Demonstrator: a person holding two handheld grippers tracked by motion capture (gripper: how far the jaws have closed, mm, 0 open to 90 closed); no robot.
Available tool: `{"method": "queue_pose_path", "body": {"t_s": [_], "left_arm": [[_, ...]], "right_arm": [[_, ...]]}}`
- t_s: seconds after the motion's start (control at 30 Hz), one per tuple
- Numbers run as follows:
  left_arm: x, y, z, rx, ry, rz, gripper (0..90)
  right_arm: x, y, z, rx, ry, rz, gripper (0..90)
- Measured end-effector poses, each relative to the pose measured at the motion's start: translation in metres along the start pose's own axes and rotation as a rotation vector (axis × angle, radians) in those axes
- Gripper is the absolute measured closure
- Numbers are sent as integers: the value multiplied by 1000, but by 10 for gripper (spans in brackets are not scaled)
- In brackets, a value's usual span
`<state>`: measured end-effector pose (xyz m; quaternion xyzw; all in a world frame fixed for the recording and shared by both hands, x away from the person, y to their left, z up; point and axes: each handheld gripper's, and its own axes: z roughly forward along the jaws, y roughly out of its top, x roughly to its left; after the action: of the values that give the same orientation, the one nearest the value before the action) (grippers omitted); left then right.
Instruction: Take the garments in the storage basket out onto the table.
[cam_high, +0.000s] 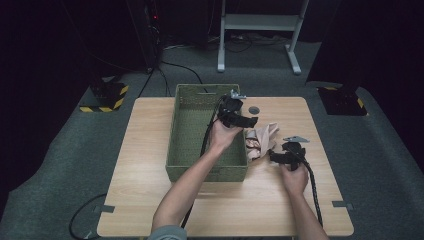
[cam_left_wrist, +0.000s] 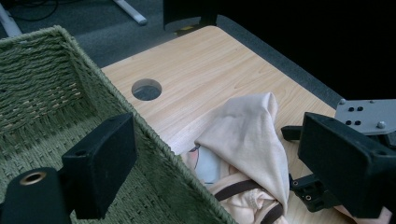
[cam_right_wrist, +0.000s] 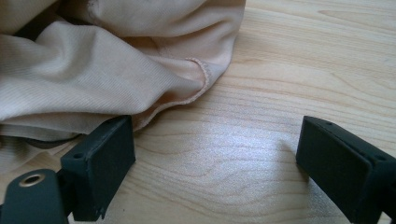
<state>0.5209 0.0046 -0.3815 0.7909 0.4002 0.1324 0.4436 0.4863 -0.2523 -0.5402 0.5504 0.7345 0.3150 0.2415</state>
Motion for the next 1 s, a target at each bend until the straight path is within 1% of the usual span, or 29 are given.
{"method": "queue_pose_path", "body": {"t_s": [0.1,0.23,0.37,0.63,0.93,1.0], "left_arm": [[2,0,-5,-14,8,-2,121],[4,0,-11,-19,17,1,121],[6,-1,-16,-29,16,-2,121],[11,-4,-20,-22,24,0,123],[19,-8,-29,-24,39,-9,123],[21,-9,-32,-29,32,-20,123]], "right_arm": [[0,0,0,0,0,0,112],[0,0,0,0,0,0,112],[0,0,0,0,0,0,112],[0,0,0,-1,0,0,112],[0,0,0,0,0,0,112],[0,0,0,0,0,0,112]]}}
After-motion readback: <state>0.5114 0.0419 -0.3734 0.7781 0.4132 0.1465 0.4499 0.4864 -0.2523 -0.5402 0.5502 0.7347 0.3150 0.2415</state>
